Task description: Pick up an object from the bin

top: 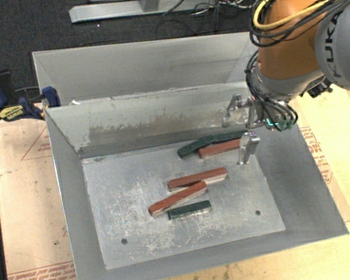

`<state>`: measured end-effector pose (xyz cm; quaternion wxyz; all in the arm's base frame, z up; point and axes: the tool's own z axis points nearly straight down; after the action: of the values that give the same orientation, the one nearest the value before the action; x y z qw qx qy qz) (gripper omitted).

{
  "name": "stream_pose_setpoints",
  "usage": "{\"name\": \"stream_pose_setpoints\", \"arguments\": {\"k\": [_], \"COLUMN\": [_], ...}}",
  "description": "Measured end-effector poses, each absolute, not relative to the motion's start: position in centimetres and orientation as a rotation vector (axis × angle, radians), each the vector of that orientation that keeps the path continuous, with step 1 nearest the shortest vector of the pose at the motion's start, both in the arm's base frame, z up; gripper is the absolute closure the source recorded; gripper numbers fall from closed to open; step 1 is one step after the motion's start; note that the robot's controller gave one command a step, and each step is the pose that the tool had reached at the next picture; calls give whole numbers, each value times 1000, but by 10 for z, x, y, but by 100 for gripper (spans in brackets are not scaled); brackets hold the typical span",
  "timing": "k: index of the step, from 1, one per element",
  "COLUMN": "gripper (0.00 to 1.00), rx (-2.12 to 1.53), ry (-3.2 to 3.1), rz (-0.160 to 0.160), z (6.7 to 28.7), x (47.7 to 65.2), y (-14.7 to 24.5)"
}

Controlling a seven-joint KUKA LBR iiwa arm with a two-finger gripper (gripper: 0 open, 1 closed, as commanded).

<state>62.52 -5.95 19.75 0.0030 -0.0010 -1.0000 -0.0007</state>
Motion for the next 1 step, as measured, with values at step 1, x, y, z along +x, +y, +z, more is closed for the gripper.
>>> {"name": "stream_pose_setpoints", "arguments": {"k": [1], "gripper": [0], "rx": [-1], "ry": [-3143], "rz": [-1], "z": [203], "x": [627], "y": [-59]}}
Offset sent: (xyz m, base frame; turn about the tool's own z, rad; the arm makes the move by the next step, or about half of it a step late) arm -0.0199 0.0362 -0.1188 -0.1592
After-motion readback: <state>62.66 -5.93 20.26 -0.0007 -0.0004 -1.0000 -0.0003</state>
